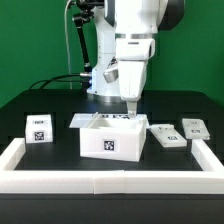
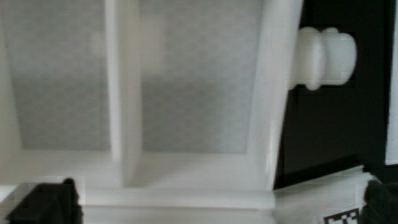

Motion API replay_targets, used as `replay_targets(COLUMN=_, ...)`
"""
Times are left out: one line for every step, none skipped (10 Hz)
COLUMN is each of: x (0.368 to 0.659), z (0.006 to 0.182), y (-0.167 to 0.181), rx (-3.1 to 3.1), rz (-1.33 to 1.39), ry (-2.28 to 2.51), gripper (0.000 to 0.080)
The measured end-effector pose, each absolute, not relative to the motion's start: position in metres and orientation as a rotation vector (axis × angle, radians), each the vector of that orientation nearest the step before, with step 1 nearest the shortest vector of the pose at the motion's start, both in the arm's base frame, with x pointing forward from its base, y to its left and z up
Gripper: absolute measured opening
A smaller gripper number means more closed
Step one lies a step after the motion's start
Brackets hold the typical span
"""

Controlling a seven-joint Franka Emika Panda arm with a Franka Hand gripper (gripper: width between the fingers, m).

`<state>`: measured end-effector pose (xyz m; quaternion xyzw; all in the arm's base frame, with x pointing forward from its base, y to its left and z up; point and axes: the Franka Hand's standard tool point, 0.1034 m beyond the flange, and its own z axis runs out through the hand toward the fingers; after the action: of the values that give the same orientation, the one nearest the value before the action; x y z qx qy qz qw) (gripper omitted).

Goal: Assemble cabinet

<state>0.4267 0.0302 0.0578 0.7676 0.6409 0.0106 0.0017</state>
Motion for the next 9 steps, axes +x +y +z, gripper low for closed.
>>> replay_targets(x=0.422, z=0.051, y=0.029, rx=2.418, rz=0.027, ry=2.010, gripper=0.0798)
replay_targets(x=0.419, z=0.044, y=0.029, rx=2.425, rz=0.021, ry=2.012, gripper=0.0798)
replay_targets(x=0.417, z=0.039, y=0.030, rx=2.441, rz=0.012, ry=2.002, gripper=0.0798)
replay_targets(x=0.414, z=0.034, y=0.032, rx=2.452, rz=-0.002, ry=2.002, gripper=0.0798)
replay_targets(x=0.413, z=0.029, y=0.032, rx=2.461, rz=-0.008, ry=1.999, gripper=0.0798)
replay_targets(x=0.412, z=0.023, y=0.033, rx=2.467, rz=-0.013, ry=2.001, gripper=0.0798)
replay_targets(x=0.414, z=0.021, y=0.031, rx=2.472, rz=-0.014, ry=1.996, gripper=0.0798)
replay_targets(x=0.415, z=0.020, y=0.030, rx=2.477, rz=-0.013, ry=1.991, gripper=0.0788)
replay_targets(x=0.416, z=0.020, y=0.029, rx=2.479, rz=-0.012, ry=1.987, gripper=0.0788)
